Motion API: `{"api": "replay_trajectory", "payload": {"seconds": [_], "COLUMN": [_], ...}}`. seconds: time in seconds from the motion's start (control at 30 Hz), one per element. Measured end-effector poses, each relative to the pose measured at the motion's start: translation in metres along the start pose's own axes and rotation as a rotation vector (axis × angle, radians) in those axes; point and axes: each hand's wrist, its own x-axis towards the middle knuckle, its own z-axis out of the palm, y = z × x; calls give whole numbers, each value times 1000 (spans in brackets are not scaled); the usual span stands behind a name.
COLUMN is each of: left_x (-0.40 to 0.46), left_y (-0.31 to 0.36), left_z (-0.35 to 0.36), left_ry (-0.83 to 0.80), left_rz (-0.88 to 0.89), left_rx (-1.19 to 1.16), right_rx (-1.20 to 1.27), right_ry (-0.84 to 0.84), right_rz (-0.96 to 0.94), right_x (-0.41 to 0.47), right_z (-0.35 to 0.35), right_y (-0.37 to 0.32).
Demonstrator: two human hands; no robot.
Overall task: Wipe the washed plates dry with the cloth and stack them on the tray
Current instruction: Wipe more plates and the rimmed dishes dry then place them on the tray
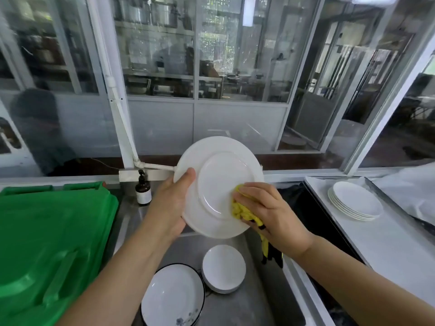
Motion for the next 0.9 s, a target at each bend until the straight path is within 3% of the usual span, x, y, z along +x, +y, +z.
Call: {"api": "replay_trajectory", "payload": {"seconds": [0.13, 0.33, 0.53, 0.67, 0.8, 0.9], "left_x": [-4, -7, 6, 22, 46, 65], "left_y": [-22, -81, -165, -228, -292, -330], "left_z": [36, 126, 242, 330, 405, 445], "left_ry": [-101, -161, -133, -152, -202, -245], "left_rz": [-52, -130, -132, -133, -35, 194], "left_rx": [81, 140, 174, 245, 495, 874], "right_rx": [-70, -101, 127, 257, 323, 326], "right_ry": [69, 88, 271, 348, 445, 472], "right_rz": [101, 408, 920, 1131, 1220, 1274], "right_x": [-23, -81, -209, -298, -354, -380], "right_z": [-20, -56, -99, -125, -142, -147], "right_y": [41, 120, 223, 286, 335, 361]}}
